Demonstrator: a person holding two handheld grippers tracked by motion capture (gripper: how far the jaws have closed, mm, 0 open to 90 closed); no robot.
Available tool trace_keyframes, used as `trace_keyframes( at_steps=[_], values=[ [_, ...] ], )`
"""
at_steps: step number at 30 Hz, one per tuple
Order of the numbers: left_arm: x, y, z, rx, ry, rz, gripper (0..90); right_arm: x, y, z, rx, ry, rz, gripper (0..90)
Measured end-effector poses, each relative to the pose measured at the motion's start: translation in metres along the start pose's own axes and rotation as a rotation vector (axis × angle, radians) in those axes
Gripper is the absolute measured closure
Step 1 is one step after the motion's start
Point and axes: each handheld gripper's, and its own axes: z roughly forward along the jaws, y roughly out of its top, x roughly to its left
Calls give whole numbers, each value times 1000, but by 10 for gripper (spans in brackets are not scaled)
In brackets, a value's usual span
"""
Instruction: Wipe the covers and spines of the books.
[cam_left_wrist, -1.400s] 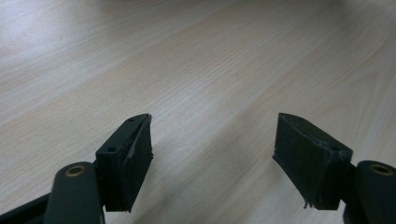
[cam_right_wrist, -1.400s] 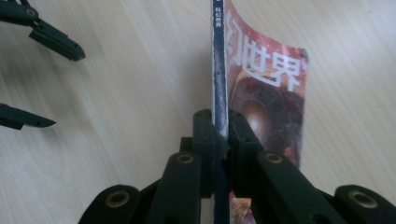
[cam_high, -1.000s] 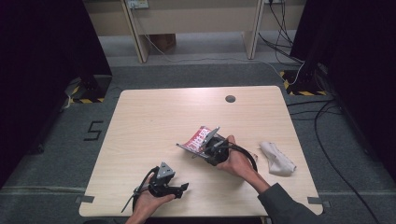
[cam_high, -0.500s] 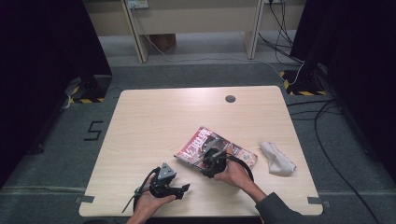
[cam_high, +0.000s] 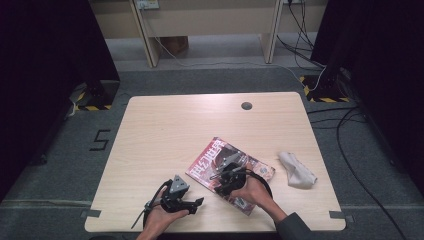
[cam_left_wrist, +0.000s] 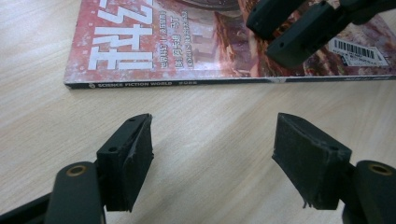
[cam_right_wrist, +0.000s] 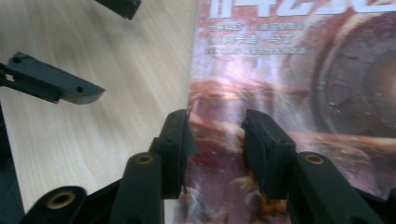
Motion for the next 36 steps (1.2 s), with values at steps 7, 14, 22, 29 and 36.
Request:
trace_keyframes(
  at_steps=[7, 14, 22, 29, 36],
  values=[
    [-3, 0, 1, -3, -6, 9, 279, -24, -11, -19, -72, -67, 68, 526],
    [-5, 1, 4, -2, -13, 17, 279, -43, -22, -34, -117, -174, 109, 469],
    [-7, 5, 9, 0, -20, 33, 279, -62, -32, -42, -131, -258, 155, 432],
    [-3, 9, 16, -4, -2, 23, 280, -75, -40, -46, -140, -288, 191, 409],
    [-9, 13, 25, -5, -15, 41, 280, -86, -50, -48, -131, -328, 231, 400]
  ],
)
